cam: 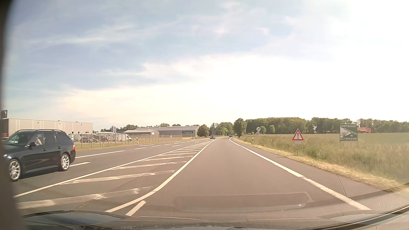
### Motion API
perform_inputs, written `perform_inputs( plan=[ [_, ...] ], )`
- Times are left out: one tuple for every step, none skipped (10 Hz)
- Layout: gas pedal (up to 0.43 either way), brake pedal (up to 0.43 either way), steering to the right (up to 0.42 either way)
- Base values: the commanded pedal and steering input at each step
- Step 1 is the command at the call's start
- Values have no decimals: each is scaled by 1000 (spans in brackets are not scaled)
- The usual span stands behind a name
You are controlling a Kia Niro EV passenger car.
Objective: Follow the waypoints while adhering to traffic rules and regulations
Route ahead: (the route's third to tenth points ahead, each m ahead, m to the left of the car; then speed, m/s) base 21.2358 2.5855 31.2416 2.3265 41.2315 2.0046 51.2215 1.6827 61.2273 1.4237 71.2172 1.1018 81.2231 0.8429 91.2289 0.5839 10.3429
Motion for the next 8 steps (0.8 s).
perform_inputs(
  plan=[
    [319,0,3],
    [319,0,3],
    [319,0,4],
    [319,0,3],
    [319,0,3],
    [319,0,1],
    [319,0,1],
    [319,0,1]
  ],
)
